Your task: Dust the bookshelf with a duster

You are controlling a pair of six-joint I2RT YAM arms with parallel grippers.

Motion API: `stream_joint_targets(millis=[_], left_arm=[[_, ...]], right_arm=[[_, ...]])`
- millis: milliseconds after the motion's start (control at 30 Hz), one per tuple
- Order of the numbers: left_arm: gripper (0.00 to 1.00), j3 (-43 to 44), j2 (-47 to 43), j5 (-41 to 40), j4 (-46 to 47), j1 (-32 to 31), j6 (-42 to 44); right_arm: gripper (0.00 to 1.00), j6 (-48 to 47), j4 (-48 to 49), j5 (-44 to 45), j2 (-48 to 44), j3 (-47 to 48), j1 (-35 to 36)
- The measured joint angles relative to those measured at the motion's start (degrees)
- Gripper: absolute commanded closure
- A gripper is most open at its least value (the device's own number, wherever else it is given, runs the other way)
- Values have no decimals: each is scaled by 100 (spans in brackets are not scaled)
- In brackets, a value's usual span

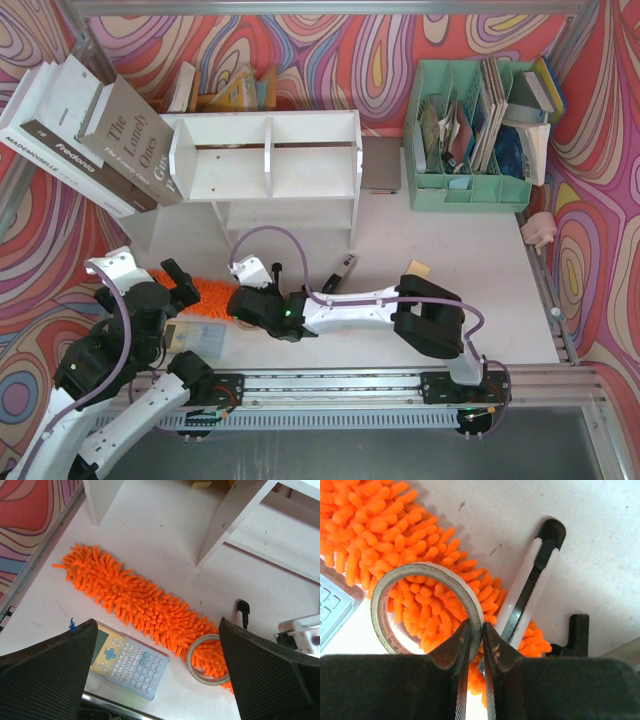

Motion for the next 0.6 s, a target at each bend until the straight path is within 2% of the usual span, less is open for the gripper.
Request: stream_joint_targets(millis=[600], left_arm=[[4, -17, 61, 46, 22, 0, 22]], right_arm=[[72, 695, -190, 1010, -800, -448, -162]])
